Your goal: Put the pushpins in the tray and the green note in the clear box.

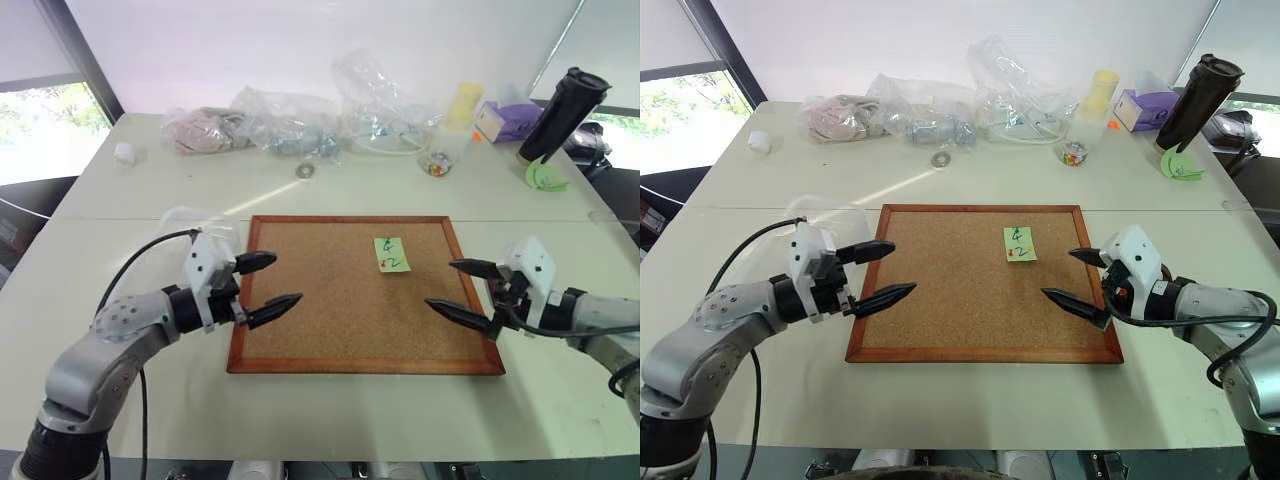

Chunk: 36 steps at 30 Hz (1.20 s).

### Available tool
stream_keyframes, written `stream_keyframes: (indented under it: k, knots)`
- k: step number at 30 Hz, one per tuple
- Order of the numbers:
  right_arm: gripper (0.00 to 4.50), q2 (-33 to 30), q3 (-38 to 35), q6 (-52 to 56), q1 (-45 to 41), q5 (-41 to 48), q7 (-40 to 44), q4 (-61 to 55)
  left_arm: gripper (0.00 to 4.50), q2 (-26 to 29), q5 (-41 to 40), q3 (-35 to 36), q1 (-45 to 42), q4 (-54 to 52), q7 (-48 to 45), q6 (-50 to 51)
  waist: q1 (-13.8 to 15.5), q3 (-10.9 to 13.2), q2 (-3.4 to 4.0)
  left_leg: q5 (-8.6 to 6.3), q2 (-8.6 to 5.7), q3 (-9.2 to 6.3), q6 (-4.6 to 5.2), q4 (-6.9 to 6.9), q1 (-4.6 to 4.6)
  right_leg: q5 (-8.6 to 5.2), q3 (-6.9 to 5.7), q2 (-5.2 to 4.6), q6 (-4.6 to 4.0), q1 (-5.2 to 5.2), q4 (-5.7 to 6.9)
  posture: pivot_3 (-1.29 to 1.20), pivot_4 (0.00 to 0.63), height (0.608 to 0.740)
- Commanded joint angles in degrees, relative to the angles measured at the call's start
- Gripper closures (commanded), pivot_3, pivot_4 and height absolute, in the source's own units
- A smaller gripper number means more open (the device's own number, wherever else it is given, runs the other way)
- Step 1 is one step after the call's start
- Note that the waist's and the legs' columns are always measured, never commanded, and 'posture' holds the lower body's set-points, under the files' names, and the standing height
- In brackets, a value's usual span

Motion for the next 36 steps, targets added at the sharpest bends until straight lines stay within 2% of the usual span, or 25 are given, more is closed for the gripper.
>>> stream_keyframes:
  k: [1, 11, 16, 19, 22, 26, 27, 36]
  knots:
    - [0.00, 0.0, -0.6, 0.1, -0.8, 0.9, -0.1, -0.9, 0.02, 0.3, 0.4, 0.7, 0.7, -1.4, -0.7, -1.9, 0.0, 0.0, 0.00, 0.00, 0.00, 0.00, 0.00, 0.00, 0.00, 0.00, 0.00, -0.01, 0.00, 0.00, 0.00, 0.00, 0.150, 0.740]
    - [0.00, 0.4, 0.1, 0.7, -1.5, 1.1, -0.3, -1.2, 0.02, 0.5, 2.3, -0.2, -2.3, 2.3, -2.6, -3.4, 0.0, 0.0, 0.00, 0.00, 0.00, 0.00, 0.01, 0.00, 0.00, 0.00, 0.00, 0.00, 0.00, 0.00, 0.00, 0.00, 0.150, 0.740]
    - [0.00, 0.5, 0.8, 0.8, -1.9, 1.4, -0.5, -1.6, 0.02, -1.0, 6.2, -4.1, -9.7, 8.9, -4.5, -6.4, 0.1, 0.0, 0.00, 0.00, -0.05, 0.01, 0.02, 0.00, -0.02, 0.00, -0.01, 0.05, 0.00, -0.02, -0.01, 0.00, 0.150, 0.740]
    - [0.00, 0.8, 1.1, 0.8, -2.2, 1.5, -0.8, -1.7, 0.86, -3.1, 10.2, -7.7, -14.2, 15.0, -6.2, -10.6, 0.1, 0.0, 0.00, 0.00, -0.08, 0.02, 0.01, 0.00, -0.03, 0.00, -0.01, 0.04, 0.01, -0.03, 0.00, 0.00, 0.150, 0.740]
    - [0.00, 1.0, 1.2, 0.9, -2.3, 1.5, -1.0, -1.8, 2.32, -5.0, 11.4, -9.3, -16.6, 18.5, -7.2, -11.8, 0.1, 0.0, 0.00, 0.05, -0.11, 0.02, 0.06, 0.02, -0.03, 0.01, -0.04, 0.06, 0.01, -0.03, 0.00, 0.00, 0.150, 0.740]
    - [0.00, 1.6, 1.0, 0.9, -1.4, 1.4, -1.5, -2.6, 4.20, -8.6, 16.4, -15.2, -19.7, 23.1, -7.8, -14.0, 0.1, 0.0, 0.00, 0.05, -0.11, 0.01, 0.06, 0.02, -0.04, 0.01, -0.03, 0.07, 0.02, -0.05, 0.04, 0.00, 0.150, 0.740]
    - [0.00, 1.7, 1.0, 0.9, -1.1, 1.4, -1.7, -2.8, 4.45, -9.3, 16.8, -16.3, -19.9, 23.4, -8.3, -13.9, 0.1, 0.0, -0.01, 0.06, -0.12, 0.02, 0.05, 0.02, -0.04, 0.01, -0.04, 0.07, 0.02, -0.05, 0.03, 0.00, 0.150, 0.740]
    - [0.00, 2.0, 0.0, 0.7, 0.2, 1.5, -2.9, -4.0, 4.45, -11.6, 24.7, -21.7, -19.8, 26.3, -5.5, -12.5, 0.0, 0.0, -0.01, 0.10, -0.11, 0.00, 0.02, 0.01, -0.04, 0.01, -0.01, 0.07, 0.02, -0.06, 0.05, 0.00, 0.150, 0.740]
